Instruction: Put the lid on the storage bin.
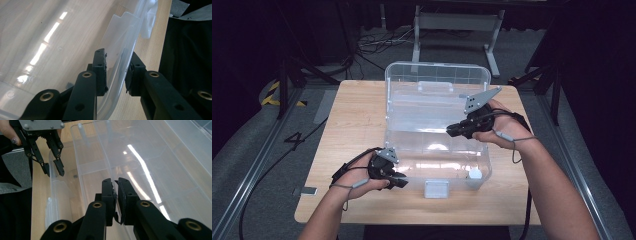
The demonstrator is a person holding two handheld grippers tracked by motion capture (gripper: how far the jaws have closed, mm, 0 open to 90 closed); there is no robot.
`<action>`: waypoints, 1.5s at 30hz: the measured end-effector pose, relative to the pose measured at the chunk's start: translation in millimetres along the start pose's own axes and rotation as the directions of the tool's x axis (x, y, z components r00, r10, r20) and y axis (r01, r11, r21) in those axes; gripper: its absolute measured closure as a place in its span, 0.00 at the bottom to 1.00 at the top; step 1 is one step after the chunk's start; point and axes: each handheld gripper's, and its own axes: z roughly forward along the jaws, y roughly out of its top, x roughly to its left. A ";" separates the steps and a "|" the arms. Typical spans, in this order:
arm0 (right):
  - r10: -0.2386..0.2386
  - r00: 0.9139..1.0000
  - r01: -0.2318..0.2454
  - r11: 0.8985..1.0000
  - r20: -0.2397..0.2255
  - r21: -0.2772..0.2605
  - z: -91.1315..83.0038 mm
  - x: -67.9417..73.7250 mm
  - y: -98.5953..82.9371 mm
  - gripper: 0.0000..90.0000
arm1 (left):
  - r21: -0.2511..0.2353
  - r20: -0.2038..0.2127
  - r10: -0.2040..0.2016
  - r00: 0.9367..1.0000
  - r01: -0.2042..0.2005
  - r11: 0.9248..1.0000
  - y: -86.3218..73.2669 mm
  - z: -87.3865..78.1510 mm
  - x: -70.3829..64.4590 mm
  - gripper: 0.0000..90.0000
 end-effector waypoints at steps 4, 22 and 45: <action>-0.004 1.000 0.004 1.000 0.000 0.001 -0.7 2.0 -1.0 0.93 | -0.001 0.002 -0.001 1.000 0.001 1.000 0.0 0.0 0.0 0.82; -0.009 1.000 0.010 1.000 -0.025 0.009 -1.4 8.6 -4.5 0.93 | 0.001 0.000 0.001 1.000 -0.001 1.000 0.1 -0.2 0.1 0.82; -0.023 0.999 0.024 0.999 -0.042 0.022 -0.7 17.1 -7.7 0.93 | 0.000 0.000 0.001 1.000 -0.001 1.000 0.0 -0.3 0.2 0.82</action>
